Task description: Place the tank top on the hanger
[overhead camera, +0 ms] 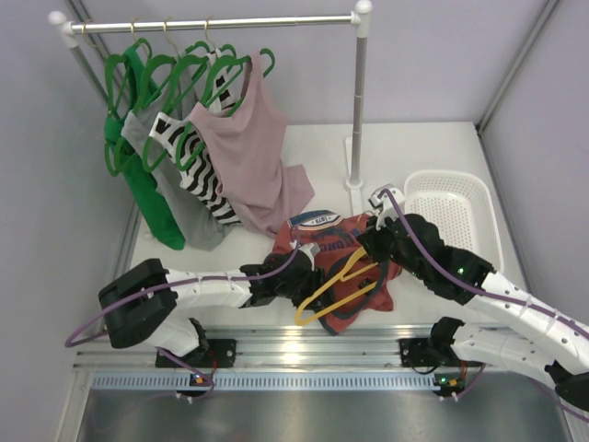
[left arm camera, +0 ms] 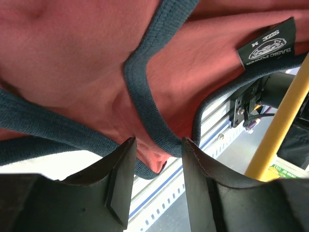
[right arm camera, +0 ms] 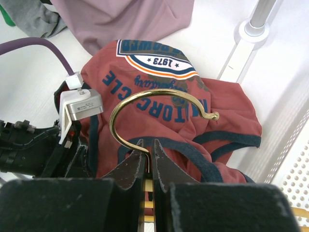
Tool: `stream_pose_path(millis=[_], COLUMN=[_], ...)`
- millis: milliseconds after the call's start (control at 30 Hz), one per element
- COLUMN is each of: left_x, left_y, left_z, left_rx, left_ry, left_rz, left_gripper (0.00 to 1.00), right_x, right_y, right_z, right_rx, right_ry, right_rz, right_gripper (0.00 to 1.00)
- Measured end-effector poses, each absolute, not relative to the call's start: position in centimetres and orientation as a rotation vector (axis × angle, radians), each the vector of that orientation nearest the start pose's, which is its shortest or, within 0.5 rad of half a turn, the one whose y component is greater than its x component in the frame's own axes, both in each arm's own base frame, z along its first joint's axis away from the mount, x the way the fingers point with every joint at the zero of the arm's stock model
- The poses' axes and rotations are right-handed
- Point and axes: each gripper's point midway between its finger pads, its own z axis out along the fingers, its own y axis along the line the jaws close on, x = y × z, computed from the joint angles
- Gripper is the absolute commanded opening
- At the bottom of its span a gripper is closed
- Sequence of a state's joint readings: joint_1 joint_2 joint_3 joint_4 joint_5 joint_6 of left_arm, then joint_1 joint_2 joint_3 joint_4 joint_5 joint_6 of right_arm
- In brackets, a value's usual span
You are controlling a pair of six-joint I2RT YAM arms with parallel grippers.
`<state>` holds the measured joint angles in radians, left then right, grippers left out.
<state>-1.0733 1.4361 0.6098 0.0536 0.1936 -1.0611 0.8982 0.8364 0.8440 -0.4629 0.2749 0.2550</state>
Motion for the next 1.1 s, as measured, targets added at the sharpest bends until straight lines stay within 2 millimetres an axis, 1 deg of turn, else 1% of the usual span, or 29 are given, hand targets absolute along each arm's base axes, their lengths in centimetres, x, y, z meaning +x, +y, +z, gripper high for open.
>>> stream_pose_path(millis=[200, 233, 300, 400, 600, 667, 700, 733, 767, 867, 933, 1100], left_x=[11.1, 11.1, 11.2, 11.2, 11.0, 11.0, 11.0, 11.0, 10.9, 10.9, 10.9, 11.0], left_y=[-34.8, -34.9, -35.0, -35.1, -35.6, -35.8, -35.9, -35.9, -35.9, -35.9, -35.9, -35.5], left_z=[6.0, 6.1, 6.2, 6.1, 5.6, 5.5, 5.4, 5.3, 5.3, 5.3, 5.2, 5.4], left_rx=[0.116, 0.115, 0.115, 0.117, 0.129, 0.132, 0.134, 0.135, 0.137, 0.141, 0.141, 0.135], left_ry=[2.671, 2.666, 2.661, 2.661, 2.676, 2.683, 2.684, 2.686, 2.687, 2.687, 2.686, 2.668], left_rz=[-1.145, -1.149, -1.157, -1.159, -1.147, -1.142, -1.141, -1.139, -1.138, -1.137, -1.134, -1.124], left_gripper=[0.37, 0.37, 0.41, 0.45, 0.45, 0.41, 0.37, 0.33, 0.25, 0.09, 0.00, 0.00], right_x=[21.0, 21.1, 21.0, 21.0, 21.0, 21.0, 21.0, 21.1, 21.1, 21.1, 21.2, 21.4], right_y=[20.4, 20.4, 20.4, 20.4, 20.4, 20.4, 20.4, 20.4, 20.3, 20.3, 20.2, 20.0], right_z=[22.7, 22.7, 22.7, 22.7, 22.6, 22.6, 22.6, 22.6, 22.6, 22.6, 22.4, 22.5], right_rx=[-0.475, -0.475, -0.474, -0.473, -0.474, -0.474, -0.473, -0.473, -0.471, -0.469, -0.466, -0.446], right_ry=[1.981, 1.981, 1.981, 1.982, 1.984, 1.984, 1.984, 1.984, 1.984, 1.985, 1.986, 1.986], right_rz=[0.455, 0.454, 0.455, 0.455, 0.454, 0.454, 0.453, 0.452, 0.451, 0.447, 0.442, 0.427], right_gripper=[0.00, 0.00, 0.00, 0.00, 0.00, 0.00, 0.00, 0.00, 0.00, 0.00, 0.00, 0.00])
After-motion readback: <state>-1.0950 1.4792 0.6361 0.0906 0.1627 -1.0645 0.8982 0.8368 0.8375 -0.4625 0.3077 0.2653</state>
